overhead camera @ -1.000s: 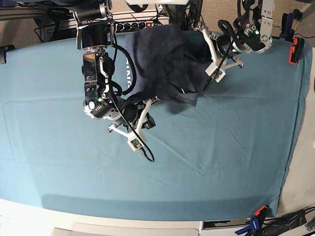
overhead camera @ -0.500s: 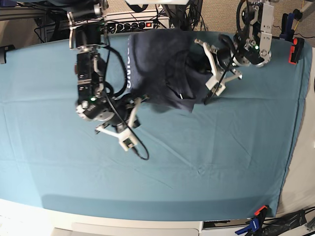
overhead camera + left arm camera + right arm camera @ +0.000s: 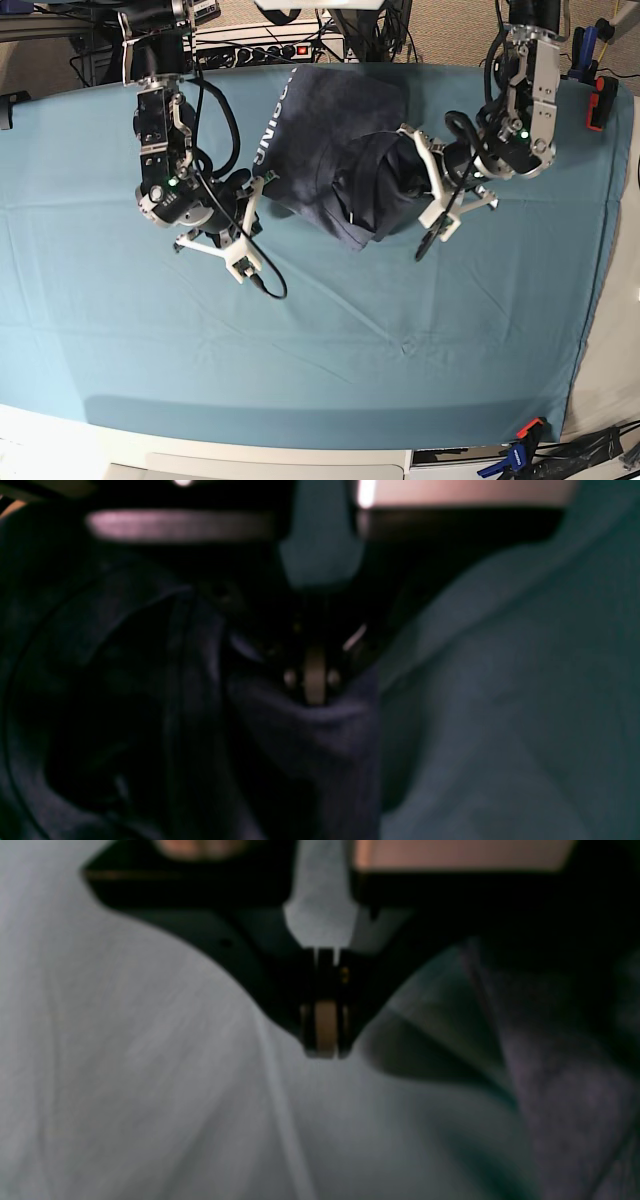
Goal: Fold the T-shirt properly
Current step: 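Grasp the shirt with both grippers and lift it off the table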
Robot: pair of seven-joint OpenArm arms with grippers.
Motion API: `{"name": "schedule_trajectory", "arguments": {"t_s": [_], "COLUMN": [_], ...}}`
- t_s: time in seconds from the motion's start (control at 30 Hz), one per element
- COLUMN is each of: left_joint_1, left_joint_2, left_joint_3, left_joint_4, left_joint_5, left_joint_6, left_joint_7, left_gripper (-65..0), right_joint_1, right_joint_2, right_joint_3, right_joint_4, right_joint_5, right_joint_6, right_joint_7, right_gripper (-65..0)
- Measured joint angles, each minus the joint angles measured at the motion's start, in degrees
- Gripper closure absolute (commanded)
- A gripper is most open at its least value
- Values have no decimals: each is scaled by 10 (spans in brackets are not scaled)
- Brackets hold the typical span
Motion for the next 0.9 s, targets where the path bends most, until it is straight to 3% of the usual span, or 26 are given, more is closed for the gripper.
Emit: {"name": "schedule_trajectory", "arguments": {"t_s": [0.23,0.43,0.9], "left_joint_1": [-42,-78,-107], "left_joint_2": [0,0,-1], "left_joint_3": [93,105,-25], "left_joint_4": [-57,-58,-58], "left_joint_5": [11,45,47], "left_joint_6": [2,28,30], "left_joint_7": [-3,12,56], "left_gripper": [0,0,0], "right_joint_1": [-24,-28,-28], "right_joint_2": [0,0,0], "right_joint_3": [0,0,0], "right_joint_4": [0,0,0], "right_joint_5": [46,45,45], "right_joint_6": [0,0,0], "right_joint_7": [-4,-4,-6], "right_gripper": [0,0,0]}}
